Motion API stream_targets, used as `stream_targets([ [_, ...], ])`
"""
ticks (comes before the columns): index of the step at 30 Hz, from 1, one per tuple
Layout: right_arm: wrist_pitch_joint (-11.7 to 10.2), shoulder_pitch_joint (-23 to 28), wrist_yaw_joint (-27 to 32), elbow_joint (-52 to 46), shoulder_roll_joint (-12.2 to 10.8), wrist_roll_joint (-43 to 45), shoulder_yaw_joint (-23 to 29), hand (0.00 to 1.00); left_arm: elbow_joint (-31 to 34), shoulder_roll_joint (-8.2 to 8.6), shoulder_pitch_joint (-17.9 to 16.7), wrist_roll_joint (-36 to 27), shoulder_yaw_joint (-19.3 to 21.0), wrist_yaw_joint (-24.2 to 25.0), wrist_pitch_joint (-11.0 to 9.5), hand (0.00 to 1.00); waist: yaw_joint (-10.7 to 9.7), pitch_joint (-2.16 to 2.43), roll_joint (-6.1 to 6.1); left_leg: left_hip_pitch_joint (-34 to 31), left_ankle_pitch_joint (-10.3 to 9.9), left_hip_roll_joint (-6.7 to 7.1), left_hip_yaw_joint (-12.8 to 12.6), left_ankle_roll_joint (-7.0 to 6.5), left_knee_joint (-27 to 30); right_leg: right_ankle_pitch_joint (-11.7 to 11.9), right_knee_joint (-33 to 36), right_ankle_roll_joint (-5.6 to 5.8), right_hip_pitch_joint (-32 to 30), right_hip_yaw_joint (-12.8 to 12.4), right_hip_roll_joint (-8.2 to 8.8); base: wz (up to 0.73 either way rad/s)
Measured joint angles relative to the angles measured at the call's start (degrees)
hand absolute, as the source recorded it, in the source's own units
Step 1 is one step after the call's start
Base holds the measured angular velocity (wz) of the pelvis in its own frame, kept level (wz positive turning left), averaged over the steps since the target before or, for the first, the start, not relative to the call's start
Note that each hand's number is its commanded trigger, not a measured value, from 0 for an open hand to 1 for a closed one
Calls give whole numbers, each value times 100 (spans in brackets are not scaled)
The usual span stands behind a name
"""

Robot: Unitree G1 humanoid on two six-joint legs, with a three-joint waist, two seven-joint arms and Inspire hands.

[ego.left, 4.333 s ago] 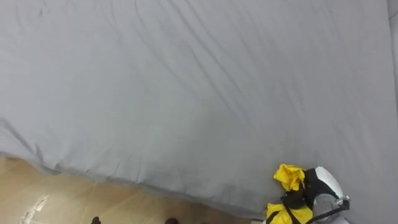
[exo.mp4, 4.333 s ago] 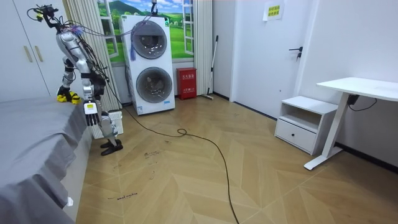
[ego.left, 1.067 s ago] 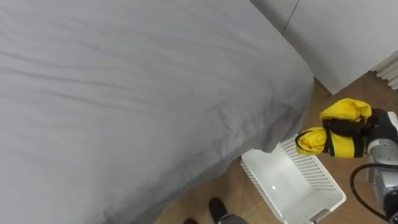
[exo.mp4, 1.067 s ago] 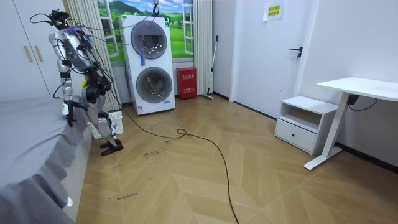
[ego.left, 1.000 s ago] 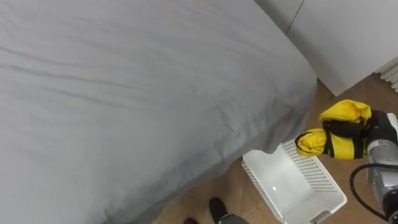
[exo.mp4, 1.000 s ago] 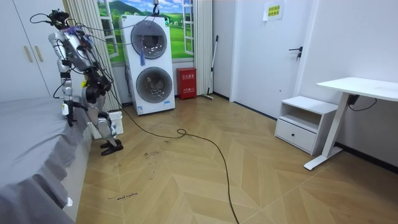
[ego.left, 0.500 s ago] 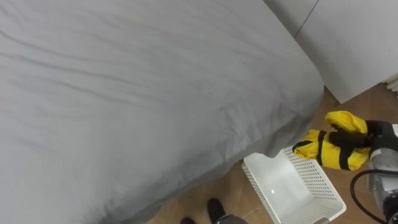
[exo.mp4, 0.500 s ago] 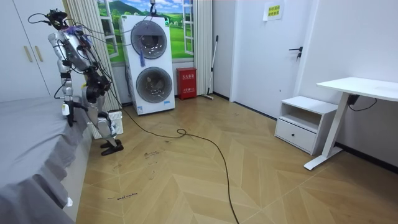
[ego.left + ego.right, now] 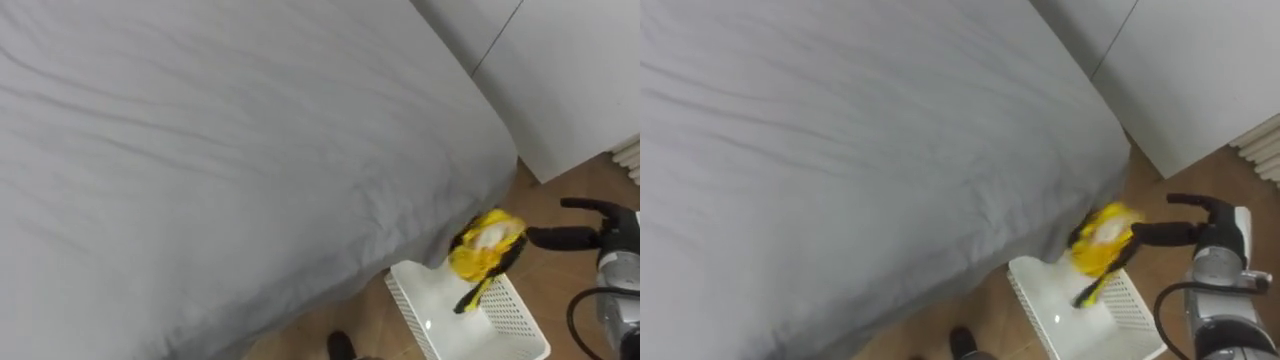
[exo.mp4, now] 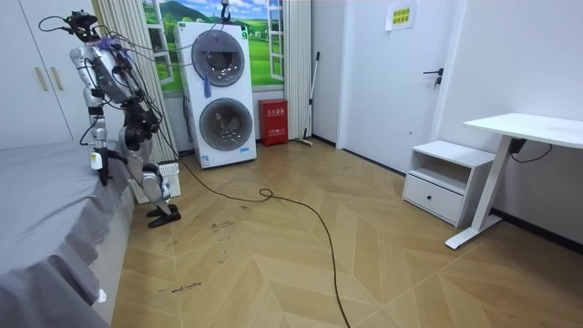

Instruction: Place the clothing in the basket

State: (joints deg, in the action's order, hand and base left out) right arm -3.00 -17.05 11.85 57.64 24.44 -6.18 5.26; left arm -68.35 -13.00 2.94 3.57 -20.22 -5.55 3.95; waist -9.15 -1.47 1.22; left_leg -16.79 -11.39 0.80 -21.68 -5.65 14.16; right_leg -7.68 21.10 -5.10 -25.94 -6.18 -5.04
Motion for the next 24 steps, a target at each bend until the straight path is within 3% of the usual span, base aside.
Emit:
stream_targets([
  [5, 69, 501, -124, -358, -248, 0, -8, 0, -32, -69, -24, -28, 4, 0, 1, 0, -9, 72, -144, 109, 18, -4, 50, 27, -45, 10, -108, -6, 160, 27, -2, 6],
  [10, 133, 874, -226, -847, -428, 166, -2, 0, -41, -108, -73, -87, 34, 0, 7, 0, -74, 102, -206, 152, 18, -5, 35, 25, -32, 31, -130, 13, 217, 13, 0, -3],
  [14, 123, 1168, -267, -1290, -630, 179, -6, 0, -44, -91, -133, -87, 220, -1, -3, 0, -158, 105, -212, 196, 23, -6, 45, 18, -35, 31, -142, 12, 263, 26, 4, 1],
  [18, 135, 1686, -279, -1748, -708, 173, -5, 0, -76, -73, -168, -80, 374, -5, -2, 0, -174, 100, -258, 287, 22, -8, 30, 18, -77, 29, -147, 5, 335, 37, 0, -1],
  [24, 178, 2036, -328, -2141, -757, 41, -7, 0, -73, -76, -331, -73, 593, -12, -1, 0, -299, 103, -361, 571, 22, -12, 71, 20, -185, 37, -309, -2, 671, 83, -6, 3],
])
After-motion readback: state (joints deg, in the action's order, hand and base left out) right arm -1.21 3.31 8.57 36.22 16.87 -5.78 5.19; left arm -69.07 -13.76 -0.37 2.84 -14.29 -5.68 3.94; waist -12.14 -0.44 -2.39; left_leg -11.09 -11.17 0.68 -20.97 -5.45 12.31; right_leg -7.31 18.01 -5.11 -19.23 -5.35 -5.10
